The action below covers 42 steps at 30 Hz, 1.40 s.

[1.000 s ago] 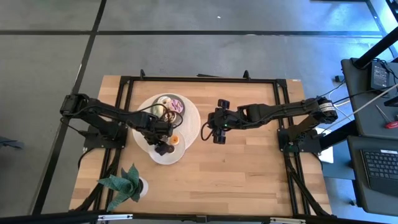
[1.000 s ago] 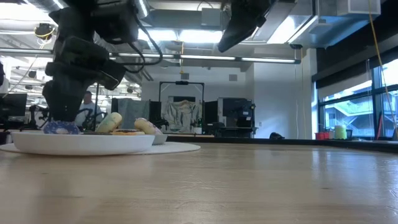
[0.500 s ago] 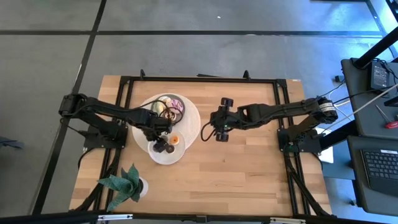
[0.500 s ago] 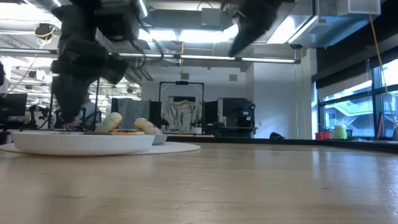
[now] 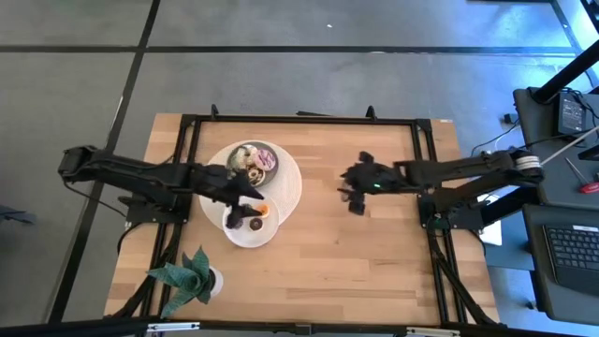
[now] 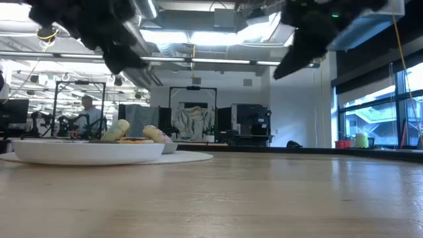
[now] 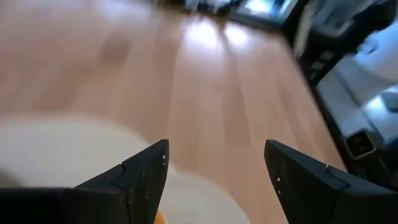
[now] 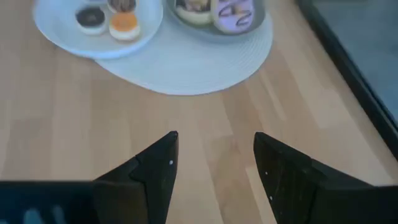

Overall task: Pick & Place donuts
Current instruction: Return to Home Position

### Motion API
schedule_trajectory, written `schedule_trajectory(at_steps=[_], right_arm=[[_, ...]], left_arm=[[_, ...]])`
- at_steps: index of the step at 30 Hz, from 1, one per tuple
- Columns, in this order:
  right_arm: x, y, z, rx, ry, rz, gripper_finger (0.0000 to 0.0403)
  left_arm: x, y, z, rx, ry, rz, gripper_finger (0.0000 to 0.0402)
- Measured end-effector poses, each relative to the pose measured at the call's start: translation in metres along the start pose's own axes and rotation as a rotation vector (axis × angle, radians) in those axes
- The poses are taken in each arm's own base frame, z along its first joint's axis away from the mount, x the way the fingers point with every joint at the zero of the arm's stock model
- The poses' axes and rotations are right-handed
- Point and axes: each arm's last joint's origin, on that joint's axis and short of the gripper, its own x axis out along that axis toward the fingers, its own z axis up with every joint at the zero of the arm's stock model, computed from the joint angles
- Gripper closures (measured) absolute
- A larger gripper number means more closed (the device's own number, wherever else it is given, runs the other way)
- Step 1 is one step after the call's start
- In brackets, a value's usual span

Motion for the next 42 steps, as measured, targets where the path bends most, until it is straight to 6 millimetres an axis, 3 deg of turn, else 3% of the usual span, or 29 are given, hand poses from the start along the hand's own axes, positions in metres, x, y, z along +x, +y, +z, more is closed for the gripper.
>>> schedule_trajectory(at_steps=[5, 10, 19, 27, 33, 42], right_arm=[[-0.024, -0.005, -0.042, 0.084, -0.143, 0.021, 0.0192], [-0.038, -0.012, -0.073, 0.139, -0.221, 0.037, 0.0192], [-0.054, -0.021, -0.103, 0.174, -0.525, 0.081, 0.0192], [-0.067, -0.027, -0.125, 0.184, -0.685, 0.128, 0.0192], [-0.076, -0.030, -0.129, 0.149, -0.774, 0.109, 0.0192], [-0.079, -0.031, -0.129, 0.147, -0.794, 0.107, 0.0192]], left_arm=[[-0.023, 0.003, -0.008, 0.112, -0.189, 0.053, 0.0141], [-0.036, 0.006, -0.013, 0.042, -0.262, 0.120, 0.0141], [-0.064, -0.002, -0.011, 0.133, -0.400, -0.054, 0.0141], [-0.084, -0.003, -0.014, 0.193, -0.460, -0.054, 0.0141], [-0.083, -0.002, -0.019, 0.247, -0.479, -0.072, 0.0141], [-0.059, 0.013, -0.056, 0.163, -0.566, -0.059, 0.0141]])
